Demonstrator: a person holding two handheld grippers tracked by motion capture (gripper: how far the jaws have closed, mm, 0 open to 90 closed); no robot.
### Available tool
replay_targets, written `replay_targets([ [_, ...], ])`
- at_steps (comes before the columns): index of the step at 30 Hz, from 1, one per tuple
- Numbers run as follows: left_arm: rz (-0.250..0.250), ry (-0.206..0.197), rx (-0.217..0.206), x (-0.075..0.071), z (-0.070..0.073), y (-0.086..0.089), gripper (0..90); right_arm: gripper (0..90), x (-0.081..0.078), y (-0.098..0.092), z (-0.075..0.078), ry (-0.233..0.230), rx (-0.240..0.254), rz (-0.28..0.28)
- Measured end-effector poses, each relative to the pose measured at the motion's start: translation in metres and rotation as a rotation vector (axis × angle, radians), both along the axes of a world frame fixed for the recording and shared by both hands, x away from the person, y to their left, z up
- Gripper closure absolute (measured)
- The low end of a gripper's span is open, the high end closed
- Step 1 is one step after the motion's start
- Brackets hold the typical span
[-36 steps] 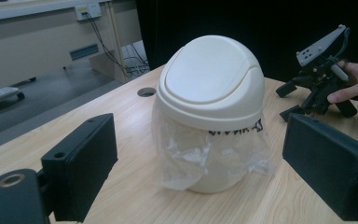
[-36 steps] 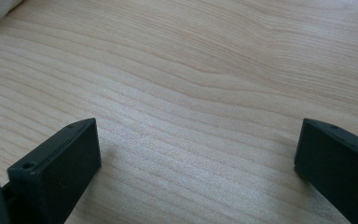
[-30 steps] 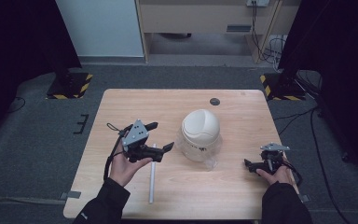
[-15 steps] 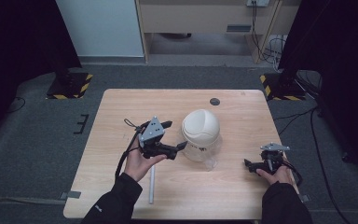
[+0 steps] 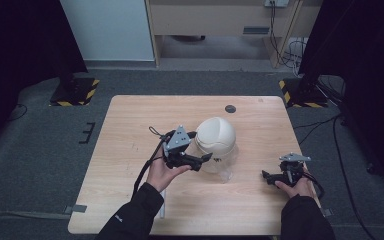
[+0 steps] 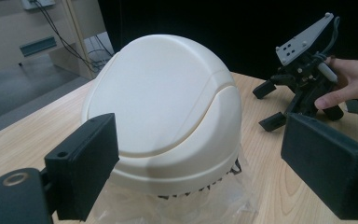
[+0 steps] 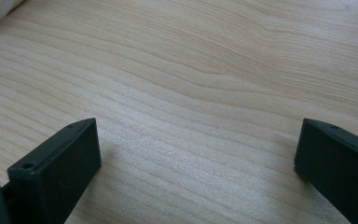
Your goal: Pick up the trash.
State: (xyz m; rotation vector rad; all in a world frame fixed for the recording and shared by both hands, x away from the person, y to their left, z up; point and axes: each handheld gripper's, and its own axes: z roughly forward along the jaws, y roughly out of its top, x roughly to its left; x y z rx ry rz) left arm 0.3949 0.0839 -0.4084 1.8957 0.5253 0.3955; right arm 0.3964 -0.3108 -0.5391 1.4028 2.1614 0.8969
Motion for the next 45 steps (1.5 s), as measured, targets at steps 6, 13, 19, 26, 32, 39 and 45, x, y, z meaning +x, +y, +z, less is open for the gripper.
replay_targets([
  [6,-0.011,0.007,0.015,0.006,-0.001,-0.010,10.5,0.7,0.000,0.000,0.000,0.000,0.000,0.000],
  [13,-0.027,0.014,0.046,0.009,-0.004,-0.022,10.8,0.7,0.000,0.000,0.000,0.000,0.000,0.000],
  [19,-0.025,0.022,0.068,0.011,-0.007,-0.030,11.3,0.7,0.000,0.000,0.000,0.000,0.000,0.000],
  [26,-0.030,0.035,0.085,0.012,-0.012,-0.037,11.5,0.7,0.000,0.000,0.000,0.000,0.000,0.000],
  [32,-0.031,0.045,0.091,0.015,-0.015,-0.039,11.3,0.7,0.000,0.000,0.000,0.000,0.000,0.000],
  [39,-0.027,0.062,0.100,0.019,-0.018,-0.042,11.1,0.7,0.000,0.000,0.000,0.000,0.000,0.001],
  [45,-0.032,0.068,0.110,0.021,-0.020,-0.045,11.8,0.7,0.000,0.000,0.000,0.000,0.001,0.002],
])
